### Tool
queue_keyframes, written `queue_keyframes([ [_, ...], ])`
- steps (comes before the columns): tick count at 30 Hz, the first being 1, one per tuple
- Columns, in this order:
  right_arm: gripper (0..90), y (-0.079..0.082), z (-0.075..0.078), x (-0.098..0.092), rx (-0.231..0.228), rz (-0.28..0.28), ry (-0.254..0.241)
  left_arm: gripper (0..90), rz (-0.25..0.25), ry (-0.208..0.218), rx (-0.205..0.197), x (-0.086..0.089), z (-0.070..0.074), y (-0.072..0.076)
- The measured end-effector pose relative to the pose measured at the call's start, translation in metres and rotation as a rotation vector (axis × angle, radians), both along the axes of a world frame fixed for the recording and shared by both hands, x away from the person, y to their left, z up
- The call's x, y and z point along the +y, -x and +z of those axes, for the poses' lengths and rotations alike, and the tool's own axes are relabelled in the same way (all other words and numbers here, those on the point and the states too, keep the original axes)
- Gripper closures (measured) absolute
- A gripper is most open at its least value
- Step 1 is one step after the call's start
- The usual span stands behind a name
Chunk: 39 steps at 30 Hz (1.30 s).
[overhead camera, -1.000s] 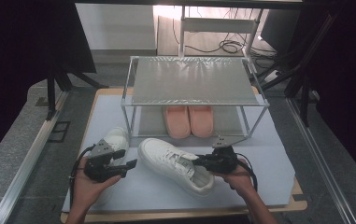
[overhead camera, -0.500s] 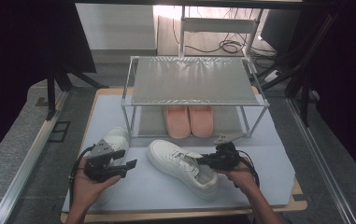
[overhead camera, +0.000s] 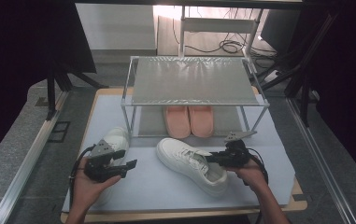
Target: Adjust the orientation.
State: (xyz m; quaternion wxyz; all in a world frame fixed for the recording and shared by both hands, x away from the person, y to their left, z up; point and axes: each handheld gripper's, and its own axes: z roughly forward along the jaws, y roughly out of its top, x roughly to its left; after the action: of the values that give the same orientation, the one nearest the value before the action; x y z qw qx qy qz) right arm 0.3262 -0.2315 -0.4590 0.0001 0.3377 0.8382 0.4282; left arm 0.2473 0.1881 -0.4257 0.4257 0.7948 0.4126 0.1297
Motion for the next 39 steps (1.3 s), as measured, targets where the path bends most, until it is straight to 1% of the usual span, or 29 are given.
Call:
queue_keyframes([
  [6,79.0,0.0,0.0,-0.001,-0.012,-0.002,0.008,40.7,-0.001,0.0,-0.001,0.0,0.0,0.001],
  [18,78.7,0.0,0.002,-0.009,-0.018,-0.006,0.017,40.7,0.0,0.001,-0.002,0.001,0.001,0.001],
  [22,75.2,0.0,0.001,-0.01,-0.016,0.002,0.003,40.7,-0.001,-0.001,-0.002,0.0,0.0,0.001],
  [24,70.6,0.0,0.001,-0.01,-0.027,0.008,-0.001,40.7,-0.001,0.0,-0.002,0.0,0.001,0.001],
  [28,60.5,0.001,0.002,-0.013,-0.036,0.011,-0.022,40.7,0.005,0.001,-0.004,0.002,0.001,0.001],
  [29,58.9,0.001,0.003,-0.014,-0.037,0.011,-0.035,40.7,0.006,0.0,-0.005,0.002,0.002,0.001],
  [30,58.0,0.001,0.004,-0.015,-0.04,0.012,-0.037,40.7,0.007,0.0,-0.006,0.003,0.002,0.001],
  [35,55.8,0.005,0.01,-0.019,-0.07,0.022,-0.077,40.8,0.015,0.001,-0.012,0.007,0.004,0.002],
  [39,57.1,0.011,0.018,-0.027,-0.099,0.012,-0.141,40.9,0.032,0.0,-0.021,0.015,0.007,0.003],
])
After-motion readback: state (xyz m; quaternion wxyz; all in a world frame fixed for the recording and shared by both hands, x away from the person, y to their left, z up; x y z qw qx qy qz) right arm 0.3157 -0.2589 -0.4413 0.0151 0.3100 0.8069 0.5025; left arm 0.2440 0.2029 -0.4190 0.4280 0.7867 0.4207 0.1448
